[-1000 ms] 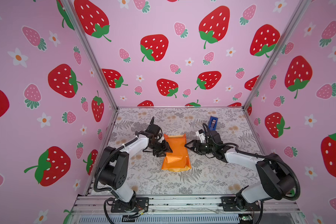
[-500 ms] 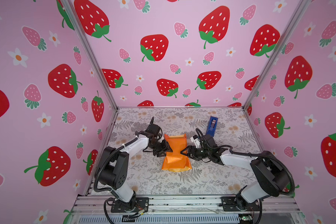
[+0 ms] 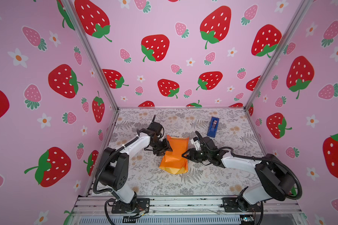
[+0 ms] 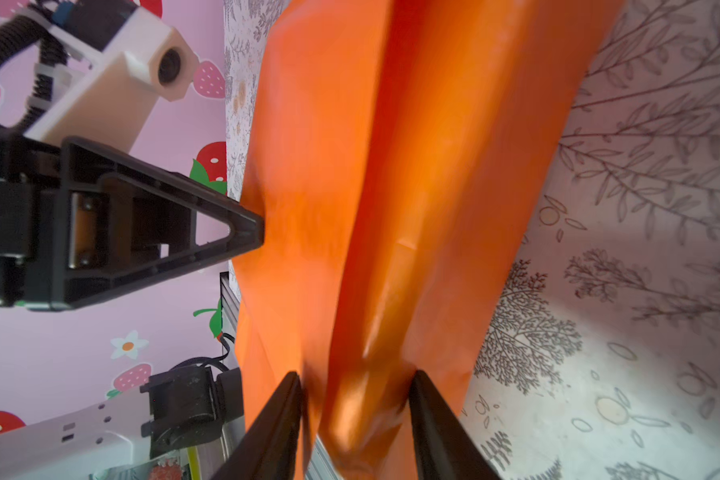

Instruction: Wrap the gift box in paper

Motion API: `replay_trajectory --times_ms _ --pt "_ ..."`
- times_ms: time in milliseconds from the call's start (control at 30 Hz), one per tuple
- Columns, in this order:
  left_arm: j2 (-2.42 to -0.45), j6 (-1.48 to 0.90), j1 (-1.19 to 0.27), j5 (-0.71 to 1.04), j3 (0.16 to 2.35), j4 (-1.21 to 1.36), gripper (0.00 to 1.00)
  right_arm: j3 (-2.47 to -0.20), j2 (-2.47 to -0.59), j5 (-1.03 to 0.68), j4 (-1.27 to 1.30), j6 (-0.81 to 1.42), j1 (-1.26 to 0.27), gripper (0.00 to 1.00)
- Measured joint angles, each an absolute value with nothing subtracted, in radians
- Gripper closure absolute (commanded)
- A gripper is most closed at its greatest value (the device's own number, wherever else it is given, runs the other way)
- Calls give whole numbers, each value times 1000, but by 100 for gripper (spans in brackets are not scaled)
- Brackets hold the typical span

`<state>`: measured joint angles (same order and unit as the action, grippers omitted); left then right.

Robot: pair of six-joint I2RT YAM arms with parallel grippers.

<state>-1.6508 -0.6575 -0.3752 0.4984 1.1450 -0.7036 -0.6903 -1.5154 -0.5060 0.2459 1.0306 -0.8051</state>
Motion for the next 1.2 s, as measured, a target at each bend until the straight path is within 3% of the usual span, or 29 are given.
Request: replay_trajectory --times_ms 267,367,467,833,1200 --pt "-1723 -598 -374 470 1213 -759 44 -673 -1520 -510 283 1058 -805 65" --pt "-1736 -582 -375 468 1221 -765 44 -671 -1525 -509 283 1049 -802 52" --pt "-1748 -571 -378 469 1222 -764 44 -670 -1525 -511 283 1043 -784 49" --pt "-1748 -559 -378 471 1224 -764 44 -723 -1545 -548 265 982 -666 49" --pt "-1748 -556 -378 474 1260 -793 43 -800 -1690 -608 277 949 -656 74"
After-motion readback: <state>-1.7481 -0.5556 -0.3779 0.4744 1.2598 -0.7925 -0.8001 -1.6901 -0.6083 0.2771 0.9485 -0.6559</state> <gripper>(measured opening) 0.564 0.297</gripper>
